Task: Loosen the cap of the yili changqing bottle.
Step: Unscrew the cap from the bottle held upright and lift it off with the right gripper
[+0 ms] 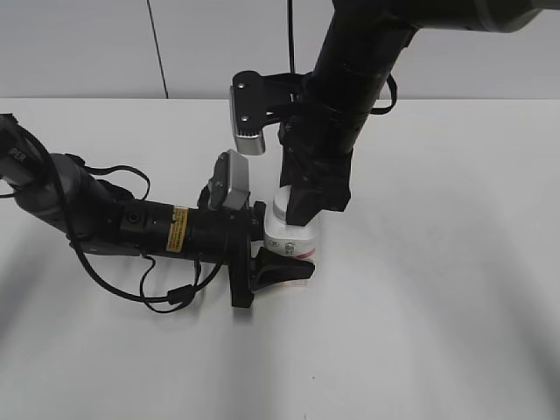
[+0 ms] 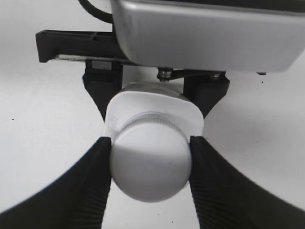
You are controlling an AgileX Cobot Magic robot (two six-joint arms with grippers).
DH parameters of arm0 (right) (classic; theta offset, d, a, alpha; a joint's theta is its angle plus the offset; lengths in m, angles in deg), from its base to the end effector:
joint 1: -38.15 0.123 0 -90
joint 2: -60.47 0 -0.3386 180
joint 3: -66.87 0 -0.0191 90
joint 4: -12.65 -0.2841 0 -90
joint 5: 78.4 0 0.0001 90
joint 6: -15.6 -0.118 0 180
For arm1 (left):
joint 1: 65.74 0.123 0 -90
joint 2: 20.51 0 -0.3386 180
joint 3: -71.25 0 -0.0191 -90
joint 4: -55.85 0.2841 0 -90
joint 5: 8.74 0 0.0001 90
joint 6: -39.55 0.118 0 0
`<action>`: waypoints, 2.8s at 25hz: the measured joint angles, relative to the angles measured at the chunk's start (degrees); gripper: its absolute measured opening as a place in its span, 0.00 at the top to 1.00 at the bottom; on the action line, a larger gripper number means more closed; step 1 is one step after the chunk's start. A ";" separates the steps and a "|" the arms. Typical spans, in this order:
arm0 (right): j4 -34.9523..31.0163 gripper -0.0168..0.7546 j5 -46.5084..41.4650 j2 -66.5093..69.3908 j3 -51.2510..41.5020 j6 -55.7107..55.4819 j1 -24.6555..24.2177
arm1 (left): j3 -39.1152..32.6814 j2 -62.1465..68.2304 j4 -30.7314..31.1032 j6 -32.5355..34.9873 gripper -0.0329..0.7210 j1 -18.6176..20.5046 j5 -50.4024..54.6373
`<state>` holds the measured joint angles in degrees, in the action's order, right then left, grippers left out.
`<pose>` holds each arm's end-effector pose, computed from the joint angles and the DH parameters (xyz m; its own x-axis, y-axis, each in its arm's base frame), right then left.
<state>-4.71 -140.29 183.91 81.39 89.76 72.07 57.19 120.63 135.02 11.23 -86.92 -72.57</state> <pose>0.3825 0.2947 0.2195 0.1917 -0.9313 -0.3096 -0.9814 -0.1831 -0.0571 0.3728 -0.2560 0.0466 -0.0416 0.3295 -0.9432 0.9991 0.0106 -0.0403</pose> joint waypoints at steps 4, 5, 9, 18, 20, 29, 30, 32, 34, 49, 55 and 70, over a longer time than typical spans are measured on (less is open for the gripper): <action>0.00 0.47 0.00 0.00 0.00 0.00 0.00 | 0.00 0.00 0.00 -0.06 0.43 0.00 0.00; 0.00 0.47 0.00 0.00 0.00 0.00 0.00 | 0.00 0.00 0.00 -0.06 0.43 0.00 0.00; 0.00 0.46 0.01 0.00 0.00 0.00 0.00 | 0.00 0.00 0.00 -0.11 0.43 0.00 0.00; -1.78 0.41 -0.30 0.00 0.00 0.00 0.00 | 0.00 0.00 0.30 -0.32 0.43 0.00 -0.05; -1.91 0.41 -0.30 0.00 0.00 -0.41 0.00 | 0.00 0.00 0.36 -0.32 0.43 0.00 -0.11; -1.96 0.34 -1.17 -0.77 0.00 -6.12 0.00 | 0.00 0.00 0.66 -0.38 0.43 0.00 -0.25; -1.96 0.31 -1.38 -1.28 0.00 -6.69 0.00 | 0.00 0.00 0.66 -0.38 0.43 0.00 -0.25; -1.96 0.26 -1.99 -2.37 0.00 -7.82 0.00 | 0.00 0.00 0.66 -0.38 0.43 0.00 -0.25; -1.96 0.24 -2.98 -3.39 0.00 -9.46 0.00 | 0.00 0.00 0.66 -0.38 0.43 0.00 -0.25; 2.04 0.23 -4.14 -5.81 0.00 -61.51 0.00 | 0.00 0.00 0.50 -1.01 0.43 0.00 -0.11; 2.04 0.23 -4.39 -5.81 0.00 -76.00 0.00 | 0.00 0.00 0.39 -1.20 0.43 0.00 0.25; 1.52 0.23 -1.08 -2.87 0.00 -86.55 0.00 | 0.00 0.00 0.34 -1.24 0.43 0.00 0.34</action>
<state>-3.19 -141.37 181.04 81.39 3.21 72.07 57.19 120.63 135.35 9.98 -86.92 -72.23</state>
